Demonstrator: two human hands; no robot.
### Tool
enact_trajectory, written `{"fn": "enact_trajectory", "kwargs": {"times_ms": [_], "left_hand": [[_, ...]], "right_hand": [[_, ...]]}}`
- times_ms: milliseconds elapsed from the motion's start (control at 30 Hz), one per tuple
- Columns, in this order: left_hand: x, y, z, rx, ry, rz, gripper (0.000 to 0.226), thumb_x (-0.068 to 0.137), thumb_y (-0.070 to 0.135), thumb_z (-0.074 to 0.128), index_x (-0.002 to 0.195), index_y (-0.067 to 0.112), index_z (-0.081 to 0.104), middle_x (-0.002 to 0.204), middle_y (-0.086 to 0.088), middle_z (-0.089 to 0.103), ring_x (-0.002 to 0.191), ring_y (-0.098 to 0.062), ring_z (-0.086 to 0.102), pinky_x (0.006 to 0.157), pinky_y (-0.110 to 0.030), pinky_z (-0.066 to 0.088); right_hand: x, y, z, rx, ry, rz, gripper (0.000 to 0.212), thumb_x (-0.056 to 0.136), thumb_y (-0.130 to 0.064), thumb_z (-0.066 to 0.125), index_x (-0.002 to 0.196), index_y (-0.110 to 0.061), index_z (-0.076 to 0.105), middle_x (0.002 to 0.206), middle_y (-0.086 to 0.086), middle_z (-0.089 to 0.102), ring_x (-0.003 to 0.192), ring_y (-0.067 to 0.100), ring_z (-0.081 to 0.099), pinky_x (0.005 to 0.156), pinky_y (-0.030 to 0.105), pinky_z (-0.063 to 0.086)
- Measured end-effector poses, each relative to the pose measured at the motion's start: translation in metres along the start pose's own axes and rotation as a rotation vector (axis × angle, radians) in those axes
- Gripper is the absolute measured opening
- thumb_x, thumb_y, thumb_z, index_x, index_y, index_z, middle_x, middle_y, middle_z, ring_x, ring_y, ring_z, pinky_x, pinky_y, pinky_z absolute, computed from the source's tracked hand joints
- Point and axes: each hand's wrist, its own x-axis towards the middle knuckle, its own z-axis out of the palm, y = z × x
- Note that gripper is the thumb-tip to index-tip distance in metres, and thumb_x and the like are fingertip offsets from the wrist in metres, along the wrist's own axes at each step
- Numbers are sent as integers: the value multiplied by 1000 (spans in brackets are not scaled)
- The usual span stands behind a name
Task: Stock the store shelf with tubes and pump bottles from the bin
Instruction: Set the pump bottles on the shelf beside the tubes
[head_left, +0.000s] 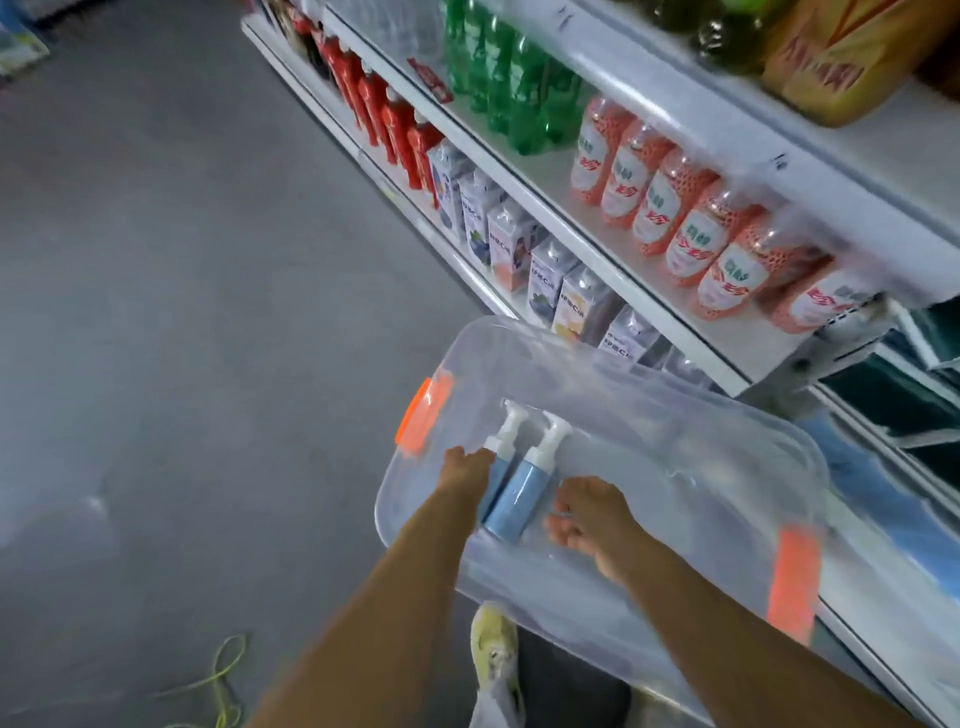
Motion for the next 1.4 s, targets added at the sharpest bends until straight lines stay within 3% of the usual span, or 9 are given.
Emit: {"fn": "enact_trajectory", "kwargs": {"times_ms": [67, 200, 400, 533, 733, 800, 1033, 1233, 1400], "left_hand": [[28, -3, 7, 39, -9, -46, 53, 94, 25, 55, 139, 3, 39, 139, -13, 46, 108, -25, 49, 78, -28, 44], [99, -28, 26, 138, 15, -95, 85, 75, 62, 46, 140, 8, 42, 144, -16, 45, 129, -35, 47, 106, -45, 41], [130, -49, 29, 219, -2, -187, 124, 50, 98, 14, 148, 24, 36, 151, -9, 39, 137, -31, 37, 115, -51, 22], [145, -64, 33, 101, -71, -207, 145, 24, 107, 19, 142, 28, 44, 146, -6, 47, 132, -29, 45, 113, -50, 30], [50, -17, 26, -74, -174, -151, 80, 80, 80, 43, 126, 15, 57, 118, -11, 65, 103, -29, 64, 90, -40, 50], [31, -12, 22, -87, -215, -145, 68, 82, 73, 52, 116, 15, 60, 109, -11, 69, 97, -28, 66, 87, -39, 52], [-39, 8, 19, -36, -395, 50, 78, 52, 55, 86, 117, 17, 65, 105, -12, 73, 97, -32, 70, 89, -51, 55], [-100, 22, 24, -47, -561, 162, 50, 77, 25, 79, 120, 5, 63, 110, -18, 71, 103, -36, 68, 91, -51, 54], [-148, 27, 40, -33, -561, 221, 80, 53, 41, 91, 120, 7, 63, 109, -16, 71, 102, -35, 68, 93, -54, 52]], "right_hand": [[21, 6, 11, 90, 20, 51, 19, 95, -4, 49, 79, -14, 49, 70, 8, 41, 55, 18, 38, 56, 31, 39], [55, 17, 28, 138, 30, 117, 9, 95, -16, 51, 88, -19, 56, 80, 3, 55, 70, 17, 50, 62, 30, 42], [78, 34, 32, 160, 16, 61, 20, 93, -2, 51, 110, -5, 61, 94, 14, 64, 78, 24, 61, 66, 31, 50], [71, 30, 23, 153, -34, 75, 18, 95, -10, 54, 109, -10, 64, 93, 10, 65, 83, 26, 62, 68, 33, 52], [35, 13, -1, 177, -114, 41, 14, 89, -10, 58, 100, -11, 68, 85, 9, 63, 76, 26, 59, 70, 34, 50], [16, 6, -9, 184, -135, 22, 15, 89, -11, 60, 101, -10, 68, 86, 9, 64, 78, 26, 59, 73, 34, 50], [-57, -16, -32, 209, -124, -107, 24, 88, -18, 65, 112, -15, 66, 99, 5, 69, 90, 24, 64, 84, 37, 49], [-121, -30, -61, 262, -45, -242, 17, 85, -20, 71, 99, -21, 62, 89, 1, 70, 79, 18, 65, 71, 30, 49], [-168, -32, -87, 328, 7, -337, 12, 96, -26, 54, 97, -21, 64, 87, -1, 70, 79, 17, 63, 76, 31, 48]]}}
